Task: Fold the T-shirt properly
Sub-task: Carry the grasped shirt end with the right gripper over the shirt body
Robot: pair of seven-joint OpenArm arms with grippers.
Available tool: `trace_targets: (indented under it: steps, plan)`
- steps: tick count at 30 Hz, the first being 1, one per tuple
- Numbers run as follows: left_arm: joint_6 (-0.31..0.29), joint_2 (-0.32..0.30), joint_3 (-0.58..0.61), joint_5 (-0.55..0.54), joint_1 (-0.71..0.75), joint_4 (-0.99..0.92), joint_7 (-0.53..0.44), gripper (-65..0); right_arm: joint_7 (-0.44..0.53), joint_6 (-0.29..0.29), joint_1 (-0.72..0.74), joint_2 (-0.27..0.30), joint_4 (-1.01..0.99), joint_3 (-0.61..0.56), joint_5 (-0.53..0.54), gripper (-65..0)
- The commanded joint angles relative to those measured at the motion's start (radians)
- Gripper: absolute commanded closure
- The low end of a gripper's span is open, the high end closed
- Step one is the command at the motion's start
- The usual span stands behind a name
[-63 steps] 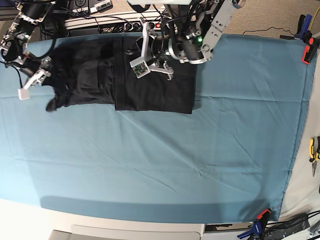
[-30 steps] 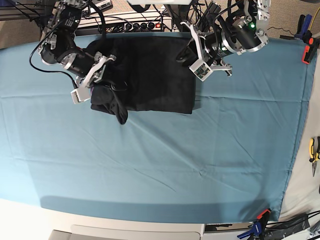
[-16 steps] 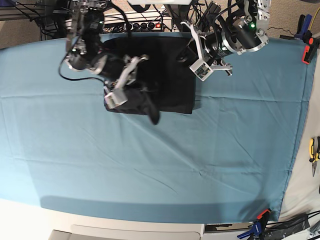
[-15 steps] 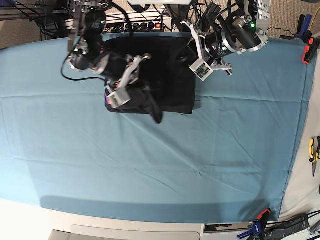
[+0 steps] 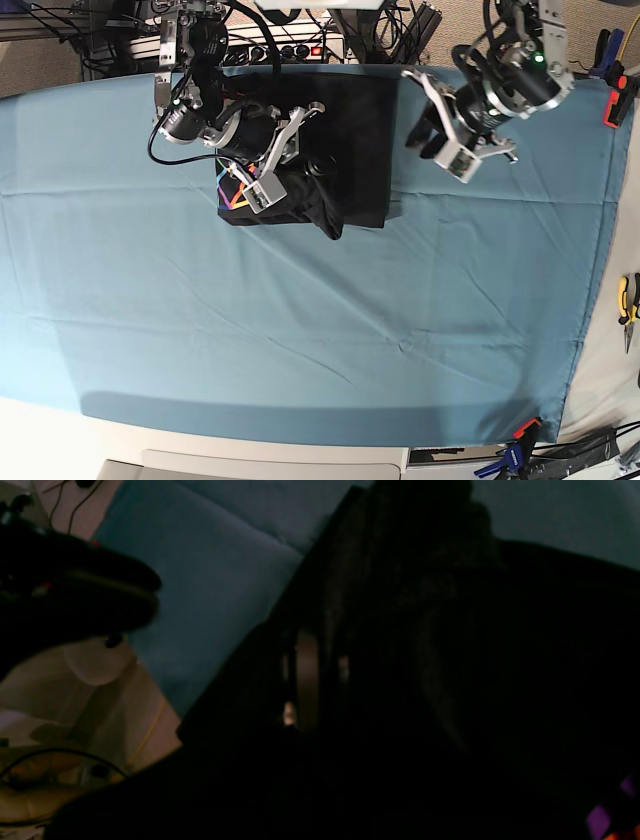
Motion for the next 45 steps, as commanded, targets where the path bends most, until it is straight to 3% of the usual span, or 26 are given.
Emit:
trace_targets:
  steps: [1, 7, 12, 18, 26, 27, 29, 31, 37, 42, 45]
  plan:
    - [-0.004, -0.001, -0.013, -0.03, 0.0, 0.019, -0.018, -14.2, 0.033, 0.001, 0.008, -0.003, 0.016, -0.003, 0.022, 0.0]
    - [-0.004, -0.002, -0.029, -0.033, 0.0, 0.019, -0.018, -14.2, 0.035, -0.002, 0.008, -0.003, 0.016, -0.012, -0.013, 0.0]
    - [-0.003, -0.001, -0.029, -0.033, 0.0, 0.019, -0.019, -14.2, 0.047, -0.006, 0.008, -0.003, 0.016, -0.084, -0.087, 0.0]
    - [-0.004, -0.001, -0.029, -0.033, 0.0, 0.019, -0.018, -14.2, 0.069, -0.066, 0.008, -0.002, 0.016, -0.154, -0.201, 0.0]
    - [-0.004, -0.001, -0.029, -0.033, 0.0, 0.019, -0.018, -14.2, 0.068, -0.068, 0.008, -0.002, 0.016, -0.153, -0.202, 0.0]
    - [-0.004, -0.001, -0.029, -0.033, 0.0, 0.019, -0.018, -14.2, 0.068, -0.068, 0.008, -0.002, 0.016, -0.153, -0.199, -4.4]
    - [-0.004, -0.002, -0.029, -0.033, 0.0, 0.019, -0.019, -14.2, 0.068, -0.068, 0.008, -0.002, 0.016, -0.153, -0.167, -15.0]
    - [-0.004, -0.002, -0.029, -0.033, 0.0, 0.019, -0.019, -14.2, 0.067, -0.067, 0.008, -0.002, 0.016, -0.153, -0.109, -19.2]
    - [-0.003, -0.002, -0.029, -0.033, 0.0, 0.019, -0.019, -14.2, 0.011, 0.059, 0.008, -0.002, 0.016, -0.153, 0.13, -19.1]
    - [-0.004, -0.002, -0.029, -0.033, 0.0, 0.019, -0.019, -14.2, -0.066, 0.062, 0.009, -0.002, 0.017, -0.153, 0.336, -19.1]
    - [-0.004, -0.002, -0.029, -0.033, 0.0, 0.019, -0.019, -14.2, -0.084, 0.062, 0.009, -0.002, 0.029, -0.146, 0.355, -18.8]
